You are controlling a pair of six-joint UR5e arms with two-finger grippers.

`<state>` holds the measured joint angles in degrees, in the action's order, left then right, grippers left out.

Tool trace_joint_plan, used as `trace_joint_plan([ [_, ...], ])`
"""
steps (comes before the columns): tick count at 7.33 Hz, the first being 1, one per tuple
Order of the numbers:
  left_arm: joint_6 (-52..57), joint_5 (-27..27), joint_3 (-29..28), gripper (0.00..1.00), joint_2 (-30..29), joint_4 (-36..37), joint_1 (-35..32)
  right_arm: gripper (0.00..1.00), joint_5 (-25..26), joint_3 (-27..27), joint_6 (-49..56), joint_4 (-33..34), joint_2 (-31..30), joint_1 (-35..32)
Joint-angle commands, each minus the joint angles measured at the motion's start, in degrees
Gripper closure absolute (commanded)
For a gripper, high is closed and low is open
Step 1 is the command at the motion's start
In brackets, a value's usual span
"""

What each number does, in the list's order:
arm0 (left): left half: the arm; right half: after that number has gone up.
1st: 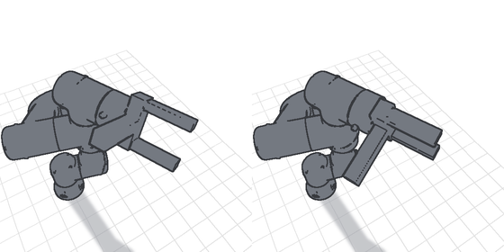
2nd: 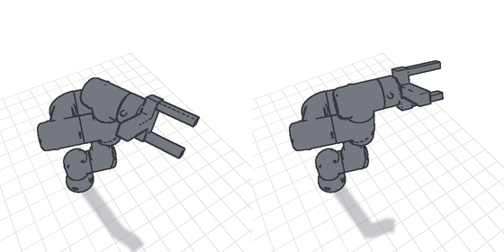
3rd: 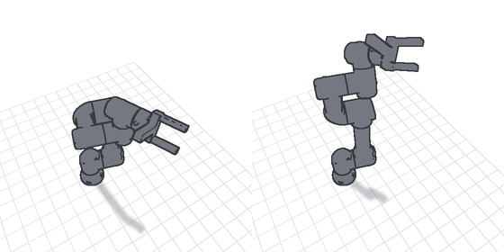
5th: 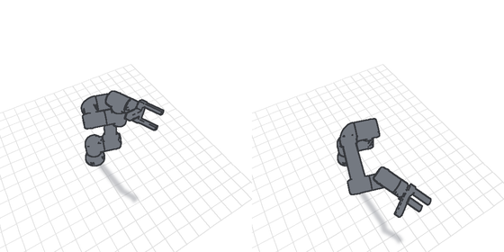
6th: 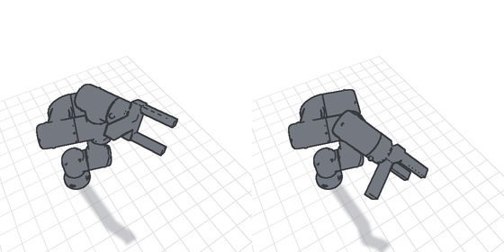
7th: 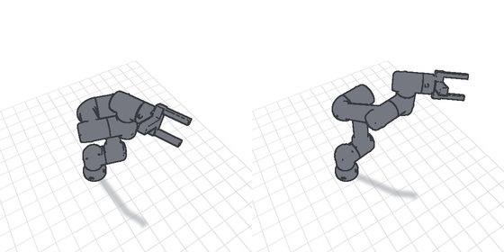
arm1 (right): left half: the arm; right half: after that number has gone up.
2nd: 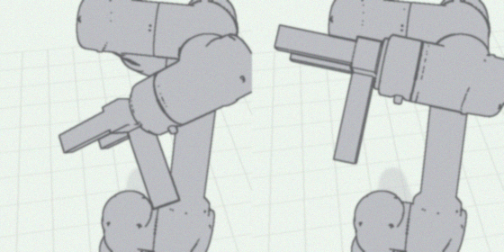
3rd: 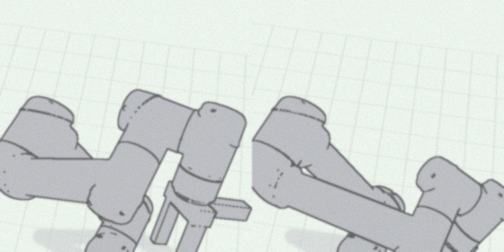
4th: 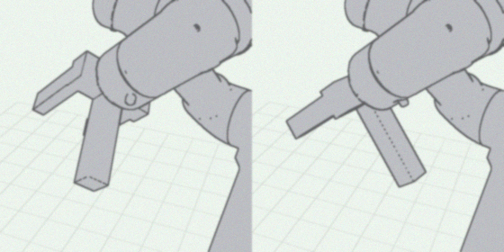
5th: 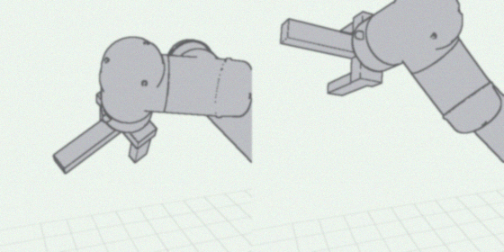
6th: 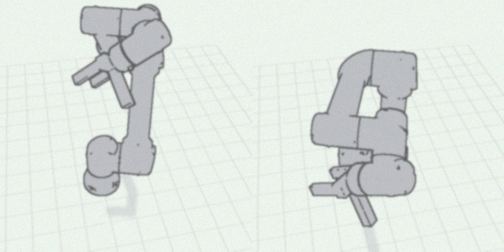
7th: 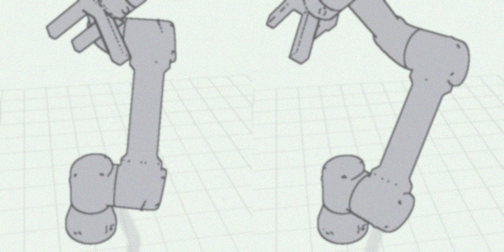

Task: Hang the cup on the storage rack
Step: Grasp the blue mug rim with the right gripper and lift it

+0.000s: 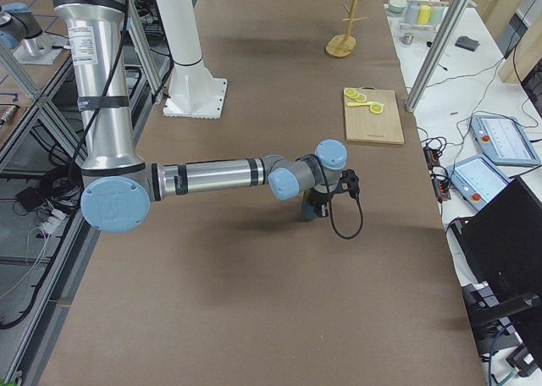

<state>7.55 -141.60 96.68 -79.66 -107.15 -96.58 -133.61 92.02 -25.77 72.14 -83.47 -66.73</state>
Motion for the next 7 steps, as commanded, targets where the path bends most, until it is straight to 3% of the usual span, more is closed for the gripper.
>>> trace_joint_plan([
  [1, -0.43, -1.39, 0.09, 0.02, -0.66, -0.25, 0.08, 1.0, 0.81, 3.08, -8.86, 0.01, 7.14, 8.16],
  [4, -8.23, -1.31, 0.0, 0.02, -1.19, -9.71, 2.87, 1.0, 7.81, 2.99, -8.86, 2.46, 21.19, 19.49],
  [7, -8.26, -0.78, -0.35, 0.02, -3.73, -11.59, 5.96, 1.0, 16.52, 2.9, -8.43, 3.62, 28.95, 29.43],
])
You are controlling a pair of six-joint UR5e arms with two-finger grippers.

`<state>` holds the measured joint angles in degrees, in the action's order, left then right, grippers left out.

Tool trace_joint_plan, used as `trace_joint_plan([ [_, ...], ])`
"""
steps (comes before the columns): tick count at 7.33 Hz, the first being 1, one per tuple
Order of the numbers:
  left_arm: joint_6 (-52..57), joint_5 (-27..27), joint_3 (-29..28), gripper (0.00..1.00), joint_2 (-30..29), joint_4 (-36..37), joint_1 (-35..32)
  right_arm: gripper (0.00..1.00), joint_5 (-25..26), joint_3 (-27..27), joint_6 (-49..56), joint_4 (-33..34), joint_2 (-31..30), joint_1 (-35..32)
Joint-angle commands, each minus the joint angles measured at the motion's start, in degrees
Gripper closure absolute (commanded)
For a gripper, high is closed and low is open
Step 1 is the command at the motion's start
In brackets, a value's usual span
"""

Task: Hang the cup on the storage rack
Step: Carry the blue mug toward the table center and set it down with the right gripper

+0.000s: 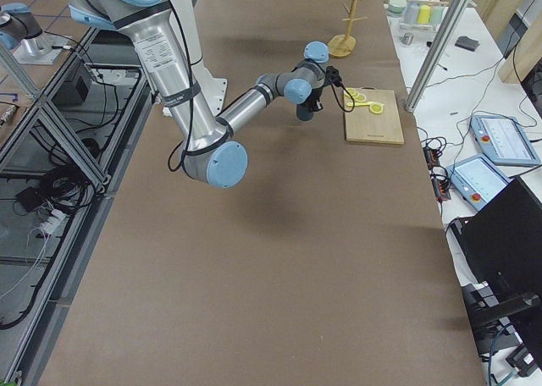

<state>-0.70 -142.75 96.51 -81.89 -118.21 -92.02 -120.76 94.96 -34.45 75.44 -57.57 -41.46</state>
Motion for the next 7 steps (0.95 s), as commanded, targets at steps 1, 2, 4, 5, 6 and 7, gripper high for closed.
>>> trace_joint_plan([
  [1, 0.09, 0.63, -0.27, 0.02, -2.74, -0.53, 2.79, 1.0, 4.91, 0.04, 0.44, 1.45, 4.73, 6.03],
  [2, 0.0, 0.55, -0.09, 0.02, -3.36, -0.88, 3.24, 1.0, 8.41, -0.13, 0.44, 3.11, 6.05, 8.57],
  [4, -0.09, 0.55, -0.27, 0.02, -3.37, -2.03, 3.51, 1.0, 11.34, -0.57, 0.7, 4.88, 7.56, 10.96],
  [5, -0.09, 0.55, -0.27, 0.02, -3.37, -2.11, 3.6, 1.0, 12.12, -0.57, 0.88, 4.97, 7.39, 12.1],
  [6, -0.18, 0.55, -0.27, 0.02, -3.37, -2.2, 3.6, 1.0, 13.35, -0.74, 2.1, 5.15, 7.47, 13.15],
  [7, -0.18, 0.55, -0.27, 0.02, -3.37, -2.12, 3.6, 1.0, 13.19, -1.27, 3.67, 6.2, 7.47, 13.77],
])
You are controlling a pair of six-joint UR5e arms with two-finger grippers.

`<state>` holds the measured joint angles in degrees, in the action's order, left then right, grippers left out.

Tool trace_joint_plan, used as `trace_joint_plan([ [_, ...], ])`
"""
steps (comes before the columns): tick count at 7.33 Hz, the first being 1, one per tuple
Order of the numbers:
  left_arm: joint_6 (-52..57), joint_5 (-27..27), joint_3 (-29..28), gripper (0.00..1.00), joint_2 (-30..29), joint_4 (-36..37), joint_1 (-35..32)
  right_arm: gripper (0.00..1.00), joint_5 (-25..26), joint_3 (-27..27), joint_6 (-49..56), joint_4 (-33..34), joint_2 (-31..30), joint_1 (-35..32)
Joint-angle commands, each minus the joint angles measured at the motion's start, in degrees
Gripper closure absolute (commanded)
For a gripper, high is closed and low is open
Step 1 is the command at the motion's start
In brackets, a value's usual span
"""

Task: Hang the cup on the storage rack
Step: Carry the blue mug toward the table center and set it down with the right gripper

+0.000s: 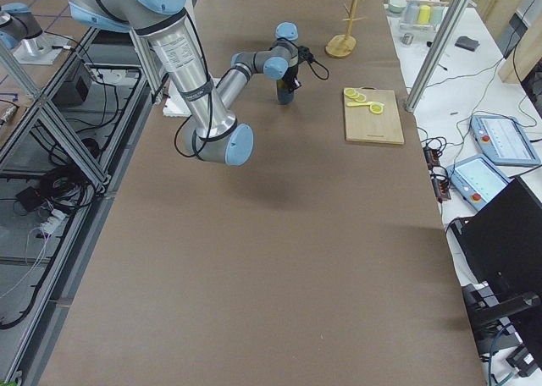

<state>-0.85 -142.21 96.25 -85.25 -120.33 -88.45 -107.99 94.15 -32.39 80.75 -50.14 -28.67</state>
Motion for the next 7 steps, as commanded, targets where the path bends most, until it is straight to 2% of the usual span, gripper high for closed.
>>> trace_joint_plan([
  [1, -0.12, -0.43, 0.0, 0.02, 0.0, -0.08, 0.03, 1.0, 0.16, -0.46, 1.71, 1.51, 0.39, 0.99],
  [2, -0.12, -0.44, 0.0, 0.02, 0.0, 0.01, 0.12, 0.34, 0.15, -0.37, 1.28, 1.6, 0.83, 0.99],
  [3, -0.12, -0.53, 0.17, 0.02, 0.0, -0.17, 0.56, 0.0, 0.24, -0.89, 0.75, 3.08, 2.23, 0.99],
  [4, -0.21, -0.61, 0.52, 0.02, -0.09, -0.6, 1.78, 0.0, 0.15, -0.64, 0.83, 4.49, 3.46, 0.9],
  [5, -2.82, -0.53, 0.26, 0.02, -0.09, -4.35, 3.18, 0.0, -0.63, -0.2, 0.84, 4.68, 3.56, -0.49],
  [6, -11.28, -0.09, 0.35, 0.02, -0.09, -10.91, 6.68, 0.0, -4.38, -0.11, 1.27, 4.59, 2.95, -3.9],
  [7, -22.42, 0.35, -0.09, 0.02, -2.88, -17.33, 12.37, 0.0, -7.72, 0.59, 1.54, 4.59, 1.03, -7.42],
])
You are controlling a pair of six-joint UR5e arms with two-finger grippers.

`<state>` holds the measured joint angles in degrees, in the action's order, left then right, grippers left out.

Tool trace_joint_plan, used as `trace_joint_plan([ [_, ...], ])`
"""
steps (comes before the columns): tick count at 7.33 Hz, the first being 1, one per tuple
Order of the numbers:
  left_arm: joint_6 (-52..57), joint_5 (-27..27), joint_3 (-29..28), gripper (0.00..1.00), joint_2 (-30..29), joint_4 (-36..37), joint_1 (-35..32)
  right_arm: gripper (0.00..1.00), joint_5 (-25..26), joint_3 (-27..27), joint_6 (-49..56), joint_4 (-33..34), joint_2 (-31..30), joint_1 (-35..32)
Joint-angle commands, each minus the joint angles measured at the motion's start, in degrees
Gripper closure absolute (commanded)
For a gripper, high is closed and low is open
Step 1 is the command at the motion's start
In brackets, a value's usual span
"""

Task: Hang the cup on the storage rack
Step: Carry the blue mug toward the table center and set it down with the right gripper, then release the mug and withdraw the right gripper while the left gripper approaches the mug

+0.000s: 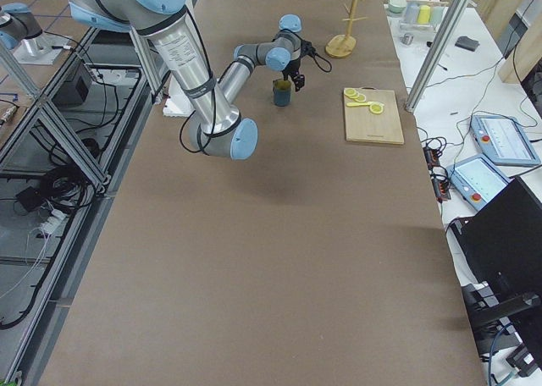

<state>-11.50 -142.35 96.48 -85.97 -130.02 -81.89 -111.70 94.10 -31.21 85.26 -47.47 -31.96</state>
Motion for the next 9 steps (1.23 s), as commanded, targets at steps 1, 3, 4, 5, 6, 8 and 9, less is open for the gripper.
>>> trace_joint_plan([
  [1, -14.75, 0.58, -0.07, 0.03, -5.41, -9.62, 9.52, 0.0, -4.4, 4.13, 0.53, -0.1, -6.79, -6.77],
  [3, -20.71, 7.65, 1.68, 0.02, -12.18, -10.34, 19.53, 0.0, -13.14, 7.24, 2.82, 1.56, -14.64, -17.73],
  [4, -25.89, 17.1, 3.61, 0.02, -14.03, -12.17, 26.71, 0.0, -16.24, 7.41, 7.61, 2.88, -18.84, -23.18],
  [5, -29.69, 24.68, 3.89, 0.03, -17.1, -12.71, 34.27, 0.0, -18.44, 7.24, 13.92, 3.06, -23.5, -28.28],
  [6, -29.64, 29.98, 3.89, 0.03, -18.87, -12.72, 39.13, 0.0, -18.81, 6.8, 14.68, 3.07, -27.2, -31.81],
  [8, -29.02, 32.22, 3.98, 0.04, -21.16, -13.5, 45.91, 0.0, -17.95, 5.66, 16.0, 3.07, -30.22, -34.3],
  [9, -28.94, 41.19, 5.11, 0.04, -21.26, -13.51, 52.56, 0.0, -18.11, 4.78, 16.0, 3.07, -29.88, -35.18],
])
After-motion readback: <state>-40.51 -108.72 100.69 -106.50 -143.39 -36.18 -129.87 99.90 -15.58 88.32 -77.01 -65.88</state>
